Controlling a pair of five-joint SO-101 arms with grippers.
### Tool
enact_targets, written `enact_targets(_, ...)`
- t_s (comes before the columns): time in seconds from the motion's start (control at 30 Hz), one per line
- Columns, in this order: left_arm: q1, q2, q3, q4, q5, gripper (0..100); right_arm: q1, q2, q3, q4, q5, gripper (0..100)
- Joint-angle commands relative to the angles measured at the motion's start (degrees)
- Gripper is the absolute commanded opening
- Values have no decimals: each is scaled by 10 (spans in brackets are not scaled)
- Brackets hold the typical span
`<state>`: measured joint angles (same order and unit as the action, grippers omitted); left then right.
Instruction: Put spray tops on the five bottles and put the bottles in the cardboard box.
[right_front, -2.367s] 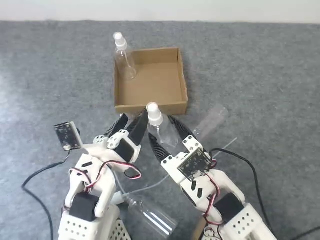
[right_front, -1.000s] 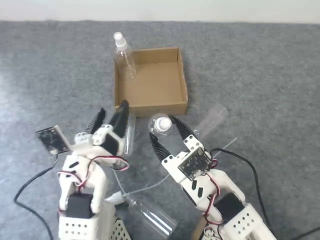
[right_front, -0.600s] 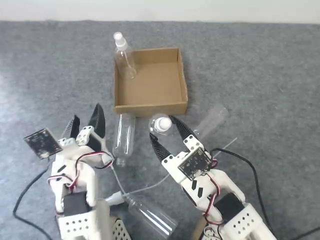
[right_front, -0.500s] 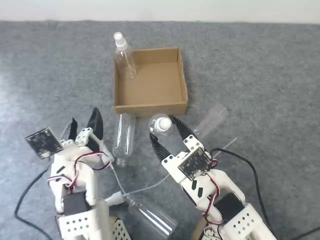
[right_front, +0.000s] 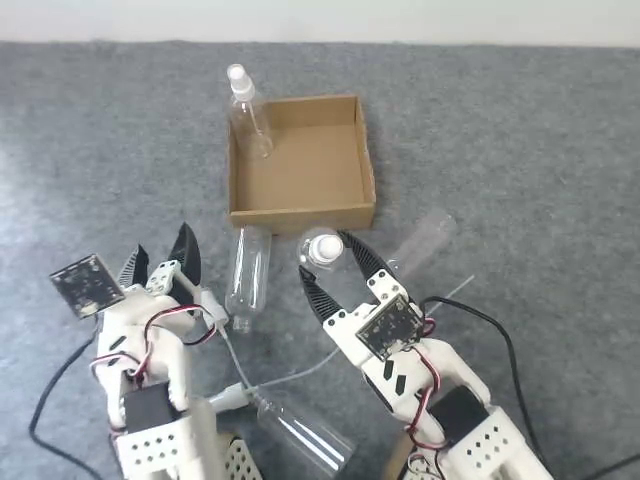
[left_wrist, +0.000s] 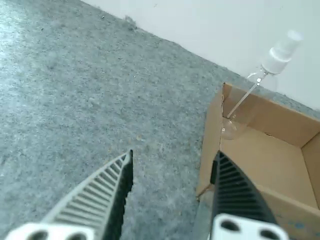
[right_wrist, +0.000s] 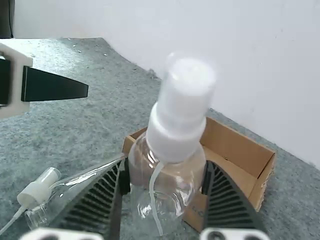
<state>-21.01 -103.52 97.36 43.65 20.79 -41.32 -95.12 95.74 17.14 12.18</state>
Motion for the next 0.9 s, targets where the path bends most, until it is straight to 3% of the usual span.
enact_targets(0.0, 1, 6, -7, 1, -2, 242, 7, 0, 1, 22, -4, 93)
enact_targets(0.27, 38, 9, -7, 11, -3, 242, 7, 0, -118, 136, -4, 93)
enact_targets(0.6, 40, 9, -7, 11, -3, 242, 7, 8, -185, 141, 0, 93)
enact_targets(0.87, 38, 9, -7, 8, -3, 242, 7, 155, -279, 106, 2, 93)
